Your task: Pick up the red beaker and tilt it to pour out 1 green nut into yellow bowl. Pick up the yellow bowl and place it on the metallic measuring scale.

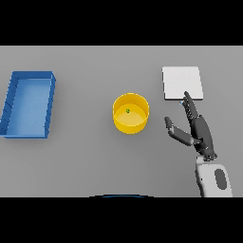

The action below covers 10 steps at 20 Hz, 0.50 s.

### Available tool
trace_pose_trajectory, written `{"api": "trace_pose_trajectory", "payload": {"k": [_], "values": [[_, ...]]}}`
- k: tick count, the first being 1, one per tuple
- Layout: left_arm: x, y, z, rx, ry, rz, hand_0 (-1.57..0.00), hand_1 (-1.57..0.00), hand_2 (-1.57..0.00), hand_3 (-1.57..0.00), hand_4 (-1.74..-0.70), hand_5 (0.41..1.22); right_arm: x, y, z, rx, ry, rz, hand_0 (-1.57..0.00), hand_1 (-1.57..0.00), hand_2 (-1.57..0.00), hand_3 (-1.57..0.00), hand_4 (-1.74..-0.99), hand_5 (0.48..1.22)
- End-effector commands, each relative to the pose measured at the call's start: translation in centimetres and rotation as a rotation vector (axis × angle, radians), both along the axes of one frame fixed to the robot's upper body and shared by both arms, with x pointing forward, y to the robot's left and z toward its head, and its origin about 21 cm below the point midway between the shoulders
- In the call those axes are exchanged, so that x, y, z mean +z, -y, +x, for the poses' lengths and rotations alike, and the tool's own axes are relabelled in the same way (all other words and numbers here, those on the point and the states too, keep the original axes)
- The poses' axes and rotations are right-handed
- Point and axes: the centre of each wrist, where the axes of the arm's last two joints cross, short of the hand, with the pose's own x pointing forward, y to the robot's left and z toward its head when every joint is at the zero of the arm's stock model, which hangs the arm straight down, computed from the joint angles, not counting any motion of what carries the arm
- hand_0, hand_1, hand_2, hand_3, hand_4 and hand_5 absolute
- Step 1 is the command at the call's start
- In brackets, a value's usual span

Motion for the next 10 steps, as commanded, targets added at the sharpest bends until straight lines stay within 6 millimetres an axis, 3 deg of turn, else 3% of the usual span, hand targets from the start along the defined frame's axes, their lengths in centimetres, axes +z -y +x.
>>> {"api": "trace_pose_trajectory", "payload": {"k": [1,4,5,10], "values": [[-1.3,-1.2,-0.1,0.031,-0.017,-0.031,-1.57,-1.57,-1.57,-1.44,-1.73,1.221,0.0,-0.2,-0.2,0.008,0.003,0.009,0.0,0.0,0.0,0.0,-1.276,0.654],[-6.0,-3.5,-0.5,0.149,-0.071,-0.17,-1.57,-1.57,-1.57,-1.5,-1.74,1.221,-0.1,-0.2,0.1,0.004,0.002,0.005,0.0,0.0,0.0,0.0,-1.285,0.663],[-7.7,-4.2,-0.8,0.165,-0.081,-0.214,-1.57,-1.57,-1.57,-1.44,-1.74,1.221,-0.2,0.0,0.1,0.002,-0.001,-0.013,0.0,0.0,0.0,0.0,-1.293,0.667],[-13.4,-6.9,-2.8,0.294,-0.108,-0.39,-1.57,-1.57,-1.57,-1.49,-1.74,1.221,-0.4,0.4,0.0,0.009,0.008,-0.025,0.0,0.0,0.0,0.0,-1.302,0.693]]}}
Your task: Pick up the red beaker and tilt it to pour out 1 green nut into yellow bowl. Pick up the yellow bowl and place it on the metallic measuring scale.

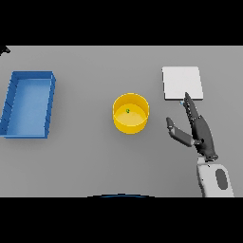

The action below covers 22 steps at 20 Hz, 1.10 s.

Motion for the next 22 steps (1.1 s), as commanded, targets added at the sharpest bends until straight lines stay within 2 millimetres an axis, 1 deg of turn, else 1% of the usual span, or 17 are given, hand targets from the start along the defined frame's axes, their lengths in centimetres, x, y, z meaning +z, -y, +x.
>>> {"api": "trace_pose_trajectory", "payload": {"k": [1,2,6,8,9,10,11,13,14,15,16,17,18,19,20,21,22], "values": [[-0.6,-0.1,-0.4,0.021,-0.005,-0.007,-1.57,-1.57,-1.57,-1.51,-1.74,1.221,0.0,-0.2,0.0,0.004,0.0,-0.002,0.0,0.0,0.0,0.0,-1.304,0.7],[-1.1,-0.3,-0.9,0.029,0.004,-0.005,-1.57,-1.57,-1.57,-1.52,-1.74,1.221,0.0,-0.2,0.0,0.003,-0.001,-0.004,0.0,0.0,0.0,0.0,-1.304,0.707],[-2.8,-0.1,-3.3,0.044,0.024,-0.026,-1.57,-1.57,-1.57,-1.39,-1.74,1.221,0.0,-0.1,-0.2,0.006,0.003,-0.013,0.0,0.0,0.0,0.0,-1.315,0.722],[-3.1,0.2,-4.5,0.046,0.032,-0.036,-1.57,-1.57,-1.57,-1.34,-1.74,1.221,0.0,-0.3,-0.6,0.014,0.011,-0.019,0.0,0.0,0.0,0.0,-1.327,0.724],[-3.5,0.0,-5.0,0.057,0.034,-0.045,-1.57,-1.57,-1.57,-1.33,-1.74,1.19,0.1,-0.1,-0.3,0.005,-0.001,-0.02,0.0,0.0,0.0,0.0,-1.332,0.723],[-3.8,0.0,-5.2,0.063,0.041,-0.049,-1.57,-1.57,-1.57,-1.32,-1.74,1.146,0.1,-0.3,-0.2,0.004,-0.008,-0.011,0.0,0.0,0.0,0.0,-1.335,0.725],[-4.0,0.0,-5.6,0.058,0.044,-0.054,-1.57,-1.57,-1.57,-1.37,-1.68,1.106,-0.1,-0.3,0.1,0.005,-0.019,-0.015,0.0,0.0,0.0,0.0,-1.336,0.727],[-4.4,0.5,-6.3,0.027,0.036,-0.07,-1.57,-1.57,-1.57,-1.44,-1.59,0.962,0.6,-0.1,0.2,0.0,0.008,-0.02,0.0,0.0,0.0,0.0,-1.326,0.728],[-4.9,0.5,-6.8,0.023,0.018,-0.08,-1.57,-1.57,-1.57,-1.27,-1.5,0.896,0.3,-0.4,0.0,0.005,0.01,-0.015,0.0,0.0,0.0,0.0,-1.326,0.73],[-5.0,0.5,-6.9,0.011,-0.002,-0.087,-1.57,-1.57,-1.57,-1.09,-1.37,0.847,0.3,-0.4,0.0,0.002,0.005,-0.026,0.0,0.0,0.0,0.0,-1.326,0.731],[-5.1,0.7,-7.3,-0.006,-0.012,-0.09,-1.57,-1.57,-1.57,-0.93,-1.25,0.81,0.0,0.1,-0.2,-0.001,-0.001,-0.03,0.0,0.0,0.0,0.0,-1.327,0.73],[-4.8,1.2,-7.5,-0.039,-0.014,-0.126,-1.57,-1.52,-1.41,-0.85,-1.13,0.779,-0.3,-0.4,-0.2,0.005,-0.005,-0.023,0.0,0.0,0.0,0.0,-1.325,0.731],[-4.9,1.2,-7.9,-0.064,-0.02,-0.162,-1.44,-1.29,-1.16,-0.71,-1.05,0.757,0.0,-0.4,-0.1,0.002,0.001,-0.029,0.0,0.0,0.0,0.0,-1.32,0.731],[-4.5,1.2,-8.2,-0.076,-0.033,-0.186,-1.23,-1.04,-0.93,-0.58,-0.97,0.735,0.2,-0.2,0.1,-0.001,0.006,-0.029,0.0,0.0,0.0,0.0,-1.32,0.729],[-4.1,1.3,-8.4,-0.119,-0.034,-0.201,-0.98,-0.83,-0.75,-0.46,-0.92,0.716,0.1,-0.2,-0.1,0.003,0.007,-0.018,0.0,0.0,0.0,0.0,-1.321,0.727],[-3.9,1.6,-8.7,-0.138,-0.046,-0.202,-0.79,-0.66,-0.6,-0.37,-0.88,0.701,0.1,0.1,-0.1,-0.003,0.004,-0.019,0.0,0.0,0.0,0.0,-1.32,0.726],[-3.7,1.4,-8.9,-0.151,-0.065,-0.184,-0.63,-0.53,-0.48,-0.3,-0.85,0.688,-0.1,0.2,0.0,0.0,-0.008,-0.021,0.0,0.0,0.0,0.0,-1.321,0.725]]}}
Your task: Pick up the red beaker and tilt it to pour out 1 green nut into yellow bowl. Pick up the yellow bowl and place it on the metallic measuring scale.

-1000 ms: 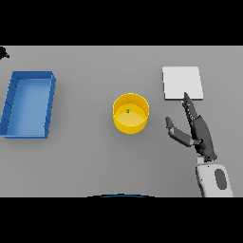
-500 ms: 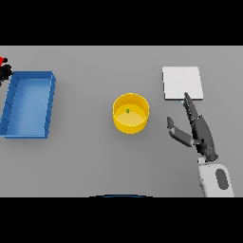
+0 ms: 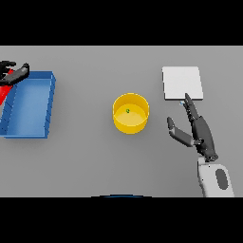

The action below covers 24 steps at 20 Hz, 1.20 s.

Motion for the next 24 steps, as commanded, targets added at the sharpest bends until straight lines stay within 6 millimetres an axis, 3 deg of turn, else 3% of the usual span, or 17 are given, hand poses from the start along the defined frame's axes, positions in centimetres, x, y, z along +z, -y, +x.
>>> {"api": "trace_pose_trajectory", "payload": {"k": [1,5,11,14,16,20,24], "values": [[0.0,0.0,0.1,-0.01,-0.012,0.006,-0.5,-0.42,-0.38,-0.24,-0.83,0.678,0.1,-0.2,0.2,0.001,0.003,-0.002,0.0,0.0,0.0,0.0,-1.318,0.725],[0.0,-0.3,0.3,-0.016,-0.061,0.055,-0.21,-0.17,-0.16,-0.1,-0.78,0.655,0.1,-0.2,-0.2,0.003,0.017,-0.01,0.0,0.0,0.0,0.0,-1.308,0.717],[-1.0,0.4,0.2,-0.023,-0.028,0.078,-0.05,-0.04,-0.04,-0.02,-0.73,0.661,0.8,-0.9,0.1,0.006,-0.001,-0.029,0.0,0.0,0.0,0.0,-1.277,0.704],[-0.9,0.5,0.4,-0.019,0.008,0.067,-0.03,-0.02,-0.02,-0.01,-0.72,0.675,2.2,-1.2,1.1,-0.001,0.008,-0.185,0.0,0.0,0.0,0.0,-1.222,0.662],[-0.8,0.7,0.3,-0.022,0.027,0.061,-0.02,-0.01,-0.01,-0.01,-0.72,0.685,3.2,-1.4,2.0,0.117,0.068,-0.219,-0.01,0.0,0.0,0.0,-1.167,0.672],[-0.7,1.0,0.5,-0.025,0.037,0.042,-0.01,-0.01,0.0,0.0,-0.74,0.709,4.9,-2.6,4.5,0.325,0.111,-0.42,0.0,0.0,0.0,0.0,-1.254,0.666],[-0.8,0.7,0.2,-0.03,0.05,0.035,0.0,0.0,0.0,0.0,-0.75,0.709,6.4,-3.8,5.8,0.462,0.158,-0.707,0.0,0.0,0.0,0.0,-1.234,0.627]]}}
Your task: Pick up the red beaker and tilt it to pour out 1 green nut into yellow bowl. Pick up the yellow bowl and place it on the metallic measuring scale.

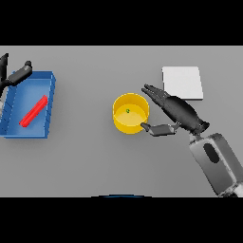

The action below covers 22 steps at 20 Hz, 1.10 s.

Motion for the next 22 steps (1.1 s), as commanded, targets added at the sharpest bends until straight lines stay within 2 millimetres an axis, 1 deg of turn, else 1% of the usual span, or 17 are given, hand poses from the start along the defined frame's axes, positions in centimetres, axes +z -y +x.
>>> {"api": "trace_pose_trajectory", "payload": {"k": [1,2,3,4,5,7,8,10,11,12,14,15,16,18,19,20,22], "values": [[0.2,0.1,0.0,-0.008,-0.002,0.002,0.0,0.0,0.0,0.0,-0.75,0.711,0.4,-0.6,0.3,0.03,0.017,-0.047,0.0,0.0,0.0,0.0,-1.23,0.62],[-0.1,-0.1,-0.2,-0.009,-0.01,0.0,0.0,0.0,0.0,0.0,-0.75,0.712,0.4,-0.7,0.7,0.057,0.017,-0.09,0.0,0.0,0.0,0.0,-1.227,0.616],[-0.2,0.1,-0.2,-0.008,-0.011,0.0,0.0,0.0,0.0,0.0,-0.75,0.713,0.6,-1.3,1.0,0.092,0.019,-0.134,0.0,0.0,0.0,0.0,-1.229,0.616],[-0.2,0.1,-0.3,-0.018,-0.002,-0.005,0.0,0.0,0.0,0.0,-0.75,0.714,0.7,-1.5,1.1,0.127,0.017,-0.168,0.0,0.0,0.0,0.0,-1.235,0.618],[-0.2,-0.1,-0.4,-0.013,0.004,-0.007,0.0,0.0,0.0,0.0,-0.75,0.714,1.3,-2.0,1.4,0.17,0.03,-0.202,0.0,0.0,0.0,0.0,-1.234,0.62],[0.1,-0.4,-0.1,-0.008,0.005,-0.015,0.0,0.0,0.0,0.0,-0.76,0.717,1.4,-2.8,2.1,0.212,0.028,-0.282,0.0,0.0,0.0,0.0,-1.226,0.632],[-0.2,-0.6,-0.1,-0.008,0.002,-0.017,0.0,0.0,0.0,0.0,-0.76,0.717,1.5,-2.9,2.0,0.24,0.026,-0.308,0.0,0.0,0.0,0.0,-1.218,0.636],[-0.3,-0.4,-0.2,-0.022,0.011,-0.035,0.0,0.0,0.0,0.0,-0.77,0.721,1.2,-3.7,2.2,0.278,0.014,-0.355,0.0,0.0,0.0,0.0,-1.21,0.641],[0.0,-0.4,0.0,-0.016,0.015,-0.039,0.0,0.0,0.0,0.0,-0.77,0.721,1.3,-4.2,2.3,0.29,0.009,-0.368,0.0,0.0,0.0,0.0,-1.212,0.645],[0.0,-0.6,-0.1,-0.022,0.025,-0.054,0.0,0.0,0.0,0.0,-0.78,0.721,1.4,-4.0,2.4,0.302,0.009,-0.383,0.0,0.0,0.0,0.0,-1.214,0.648],[-0.2,-0.5,-0.3,-0.014,0.017,-0.047,0.0,0.0,0.0,0.0,-0.78,0.725,0.6,-4.4,2.8,0.318,0.004,-0.416,0.0,0.0,0.0,0.0,-1.22,0.651],[-0.2,-0.1,0.1,-0.016,0.016,-0.055,0.0,0.0,0.0,0.0,-0.79,0.728,0.6,-4.9,3.1,0.328,0.003,-0.415,0.0,0.0,0.0,0.0,-1.224,0.653],[-0.2,-0.4,-0.2,-0.02,0.025,-0.055,0.0,0.0,0.0,0.0,-0.79,0.729,0.1,-4.8,3.2,0.351,-0.008,-0.427,0.0,0.0,0.0,0.0,-1.228,0.656],[0.0,-0.4,-0.1,-0.021,0.027,-0.051,0.0,0.0,0.0,0.0,-0.8,0.727,0.0,-5.3,3.4,0.361,-0.013,-0.454,0.0,0.0,0.0,0.0,-1.242,0.664],[0.0,-0.5,-0.2,-0.025,0.029,-0.051,0.0,0.0,0.0,0.0,-0.8,0.725,-0.5,-5.1,3.7,0.361,-0.02,-0.476,0.0,0.0,0.0,0.0,-1.249,0.669],[0.2,-0.6,-0.1,-0.028,0.031,-0.056,0.0,0.0,0.0,0.0,-0.8,0.725,-0.7,-5.4,3.7,0.369,-0.027,-0.481,0.0,0.0,0.0,0.0,-1.256,0.673],[-0.3,-0.6,-0.5,-0.024,0.023,-0.057,0.0,0.0,0.0,0.0,-0.8,0.723,-0.9,-5.5,3.9,0.384,-0.05,-0.497,0.0,0.0,0.0,0.0,-1.265,0.68]]}}
